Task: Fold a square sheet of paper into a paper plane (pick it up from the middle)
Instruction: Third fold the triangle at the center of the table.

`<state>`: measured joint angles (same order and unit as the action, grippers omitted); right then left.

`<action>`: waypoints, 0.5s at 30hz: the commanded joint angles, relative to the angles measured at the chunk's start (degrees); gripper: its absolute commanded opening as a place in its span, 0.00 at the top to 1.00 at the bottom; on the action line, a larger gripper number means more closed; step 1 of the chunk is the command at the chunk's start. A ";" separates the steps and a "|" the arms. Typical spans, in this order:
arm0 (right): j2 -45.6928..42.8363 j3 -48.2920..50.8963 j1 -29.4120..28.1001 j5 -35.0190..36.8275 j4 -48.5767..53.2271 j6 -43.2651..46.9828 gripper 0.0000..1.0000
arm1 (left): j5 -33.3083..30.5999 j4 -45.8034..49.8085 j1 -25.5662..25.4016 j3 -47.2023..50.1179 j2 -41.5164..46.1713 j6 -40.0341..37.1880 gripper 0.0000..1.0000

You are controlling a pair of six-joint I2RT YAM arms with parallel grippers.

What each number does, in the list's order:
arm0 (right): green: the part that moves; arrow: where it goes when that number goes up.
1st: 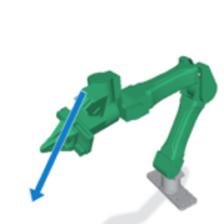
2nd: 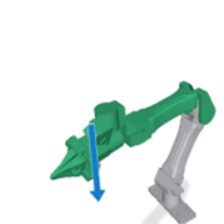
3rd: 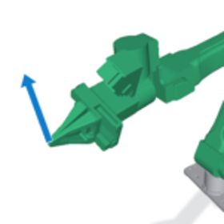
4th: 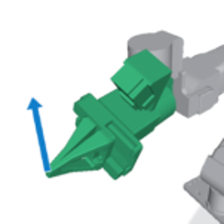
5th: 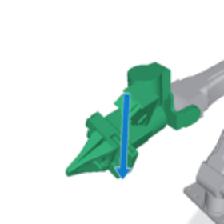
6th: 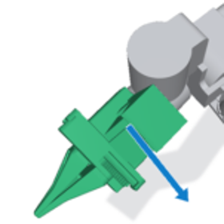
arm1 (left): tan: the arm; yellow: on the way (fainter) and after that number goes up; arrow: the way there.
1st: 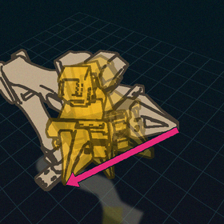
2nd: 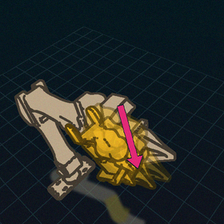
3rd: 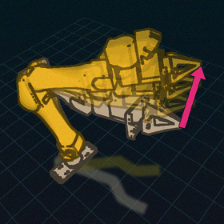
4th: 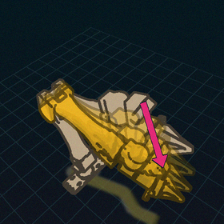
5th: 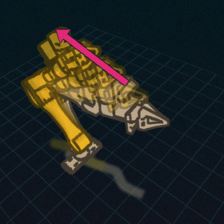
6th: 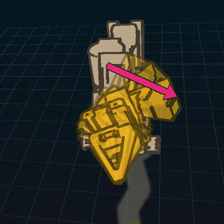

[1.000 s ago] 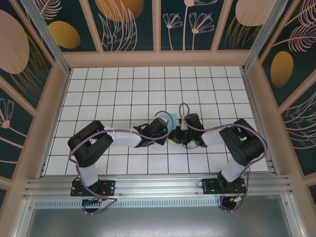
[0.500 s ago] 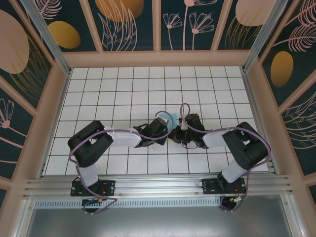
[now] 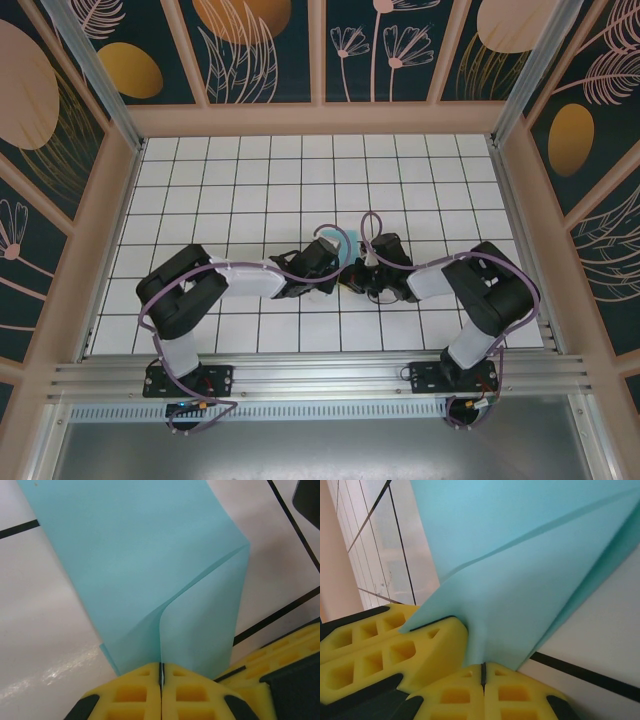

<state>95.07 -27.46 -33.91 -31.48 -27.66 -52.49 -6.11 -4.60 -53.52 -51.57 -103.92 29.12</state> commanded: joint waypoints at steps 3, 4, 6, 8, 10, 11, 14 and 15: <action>1.41 -0.31 -0.57 3.09 5.34 2.47 0.95 | -0.62 2.58 1.53 -1.01 3.19 1.90 0.83; 1.43 -0.40 -0.58 3.10 5.34 2.47 0.95 | -0.44 2.67 1.89 -1.12 3.28 1.97 0.82; 1.54 -0.40 -0.55 3.09 5.47 2.57 0.95 | -0.35 2.75 2.69 -1.16 3.45 2.16 0.81; 1.74 -0.56 -0.55 3.03 5.45 2.70 0.95 | -0.31 2.80 3.38 -1.37 3.12 2.18 0.80; 2.10 -0.91 -0.57 2.82 5.59 2.91 0.95 | -0.87 3.59 3.80 -2.03 2.85 2.41 0.79; 2.22 -1.01 -0.57 2.79 5.61 2.91 0.95 | -1.34 4.07 3.84 -2.41 2.93 2.75 0.78; 2.35 -1.32 -0.60 2.82 5.69 2.87 0.95 | 0.26 3.74 3.88 -3.01 4.75 3.12 0.77; 2.38 -1.44 -0.52 2.87 5.81 2.92 0.95 | 0.96 3.51 3.90 -3.09 5.36 3.24 0.77</action>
<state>95.09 -28.45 -33.98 -31.55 -25.65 -51.37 -6.31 -1.87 -49.76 -52.97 -101.49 31.22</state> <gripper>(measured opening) 0.068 0.228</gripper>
